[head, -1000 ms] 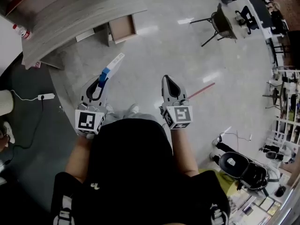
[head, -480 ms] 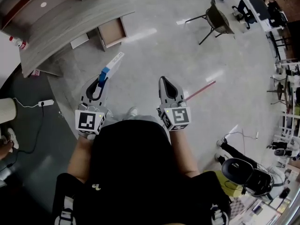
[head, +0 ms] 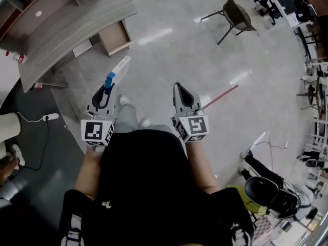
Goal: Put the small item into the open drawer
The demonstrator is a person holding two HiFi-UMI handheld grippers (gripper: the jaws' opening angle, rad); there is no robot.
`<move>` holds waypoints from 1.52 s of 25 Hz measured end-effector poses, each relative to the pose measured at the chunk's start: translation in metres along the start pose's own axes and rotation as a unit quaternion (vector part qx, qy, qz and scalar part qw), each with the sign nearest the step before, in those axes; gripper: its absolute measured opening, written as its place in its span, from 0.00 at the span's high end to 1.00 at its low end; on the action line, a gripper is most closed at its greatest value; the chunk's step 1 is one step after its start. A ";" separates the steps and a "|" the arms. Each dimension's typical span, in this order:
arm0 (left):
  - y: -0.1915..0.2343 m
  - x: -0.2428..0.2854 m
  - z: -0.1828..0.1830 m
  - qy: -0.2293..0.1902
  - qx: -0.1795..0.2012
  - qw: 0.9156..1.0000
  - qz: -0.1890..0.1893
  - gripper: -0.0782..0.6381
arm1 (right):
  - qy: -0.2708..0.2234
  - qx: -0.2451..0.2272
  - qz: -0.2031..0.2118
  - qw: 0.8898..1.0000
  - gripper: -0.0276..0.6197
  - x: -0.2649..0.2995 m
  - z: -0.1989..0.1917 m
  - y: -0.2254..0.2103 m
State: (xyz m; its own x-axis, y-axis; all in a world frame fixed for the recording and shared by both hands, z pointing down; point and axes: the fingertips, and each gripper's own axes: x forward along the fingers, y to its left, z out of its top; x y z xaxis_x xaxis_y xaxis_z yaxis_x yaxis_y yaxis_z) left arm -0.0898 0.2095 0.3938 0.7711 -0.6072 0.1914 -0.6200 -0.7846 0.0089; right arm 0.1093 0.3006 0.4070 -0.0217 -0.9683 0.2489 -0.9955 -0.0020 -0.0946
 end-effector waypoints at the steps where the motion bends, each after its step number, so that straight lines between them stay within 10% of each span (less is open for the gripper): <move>1: 0.002 0.006 -0.001 0.001 -0.001 1.000 0.001 0.77 | 0.002 -0.001 0.001 1.000 0.94 0.007 0.000 -0.003; 23: 0.165 0.169 0.011 0.040 -0.027 0.999 0.023 0.77 | 0.041 -0.025 0.043 0.998 0.94 0.265 0.071 -0.030; 38: 0.204 0.214 -0.026 0.106 -0.059 0.984 0.128 0.77 | 0.085 -0.044 0.140 0.985 0.94 0.355 0.086 -0.053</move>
State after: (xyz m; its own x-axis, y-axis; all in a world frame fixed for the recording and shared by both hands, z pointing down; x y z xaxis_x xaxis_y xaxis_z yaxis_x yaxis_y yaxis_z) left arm -0.0551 -0.0772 0.4618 0.5482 -0.7330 0.4027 -0.8116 -0.5824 0.0448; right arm 0.1624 -0.0650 0.4172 -0.3050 -0.8715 0.3839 -0.9520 0.2892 -0.1000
